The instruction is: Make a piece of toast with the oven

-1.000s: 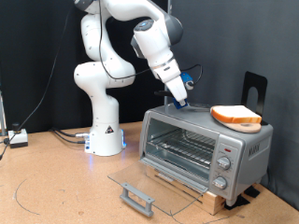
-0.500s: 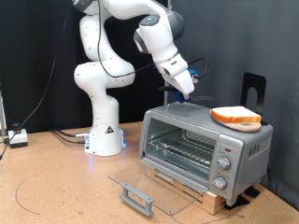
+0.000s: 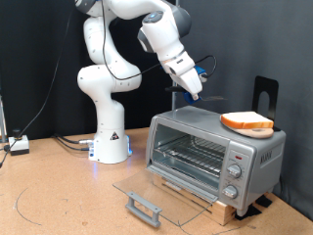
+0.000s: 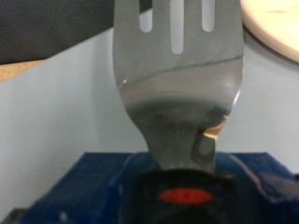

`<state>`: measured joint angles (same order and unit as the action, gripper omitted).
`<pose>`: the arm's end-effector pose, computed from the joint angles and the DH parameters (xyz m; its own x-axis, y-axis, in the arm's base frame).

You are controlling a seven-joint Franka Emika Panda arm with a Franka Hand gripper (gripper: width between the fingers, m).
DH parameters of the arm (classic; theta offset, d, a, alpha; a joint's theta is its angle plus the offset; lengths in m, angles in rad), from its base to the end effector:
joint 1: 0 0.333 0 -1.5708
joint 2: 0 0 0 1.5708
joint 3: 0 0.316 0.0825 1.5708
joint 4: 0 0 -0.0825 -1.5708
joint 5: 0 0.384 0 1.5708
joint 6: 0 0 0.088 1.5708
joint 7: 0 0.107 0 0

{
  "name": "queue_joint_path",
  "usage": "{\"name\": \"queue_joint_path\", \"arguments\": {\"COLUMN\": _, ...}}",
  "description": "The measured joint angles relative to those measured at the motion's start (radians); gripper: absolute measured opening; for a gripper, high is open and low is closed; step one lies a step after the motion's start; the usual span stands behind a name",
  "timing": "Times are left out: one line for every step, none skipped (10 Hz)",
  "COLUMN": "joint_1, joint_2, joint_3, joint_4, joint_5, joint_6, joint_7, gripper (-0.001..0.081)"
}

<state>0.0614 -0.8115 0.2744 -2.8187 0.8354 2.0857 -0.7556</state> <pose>0.2915 0.1328 0.4227 0.8028 0.4841 0.3481 0.5935 -0.7052 -0.3880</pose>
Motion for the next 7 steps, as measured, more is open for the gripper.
{"name": "queue_joint_path", "arguments": {"joint_1": -0.024, "joint_2": -0.001, "joint_3": -0.020, "joint_4": 0.000, "joint_5": -0.001, "joint_6": 0.003, "joint_7": 0.001, "gripper": 0.0428}}
{"name": "queue_joint_path", "arguments": {"joint_1": -0.059, "joint_2": -0.002, "joint_3": -0.036, "joint_4": 0.000, "joint_5": -0.008, "joint_6": 0.009, "joint_7": 0.013, "gripper": 0.0428}}
{"name": "queue_joint_path", "arguments": {"joint_1": -0.099, "joint_2": -0.002, "joint_3": -0.047, "joint_4": 0.000, "joint_5": -0.024, "joint_6": 0.014, "joint_7": 0.023, "gripper": 0.0428}}
{"name": "queue_joint_path", "arguments": {"joint_1": -0.138, "joint_2": -0.001, "joint_3": -0.058, "joint_4": 0.000, "joint_5": -0.044, "joint_6": 0.020, "joint_7": 0.028, "gripper": 0.0428}}
{"name": "queue_joint_path", "arguments": {"joint_1": -0.177, "joint_2": -0.001, "joint_3": -0.070, "joint_4": 0.000, "joint_5": -0.067, "joint_6": 0.022, "joint_7": 0.028, "gripper": 0.0428}}
{"name": "queue_joint_path", "arguments": {"joint_1": -0.206, "joint_2": 0.000, "joint_3": -0.084, "joint_4": 0.001, "joint_5": -0.090, "joint_6": 0.021, "joint_7": 0.023, "gripper": 0.0428}}
{"name": "queue_joint_path", "arguments": {"joint_1": -0.226, "joint_2": 0.002, "joint_3": -0.100, "joint_4": 0.000, "joint_5": -0.105, "joint_6": 0.017, "joint_7": 0.012, "gripper": 0.0428}}
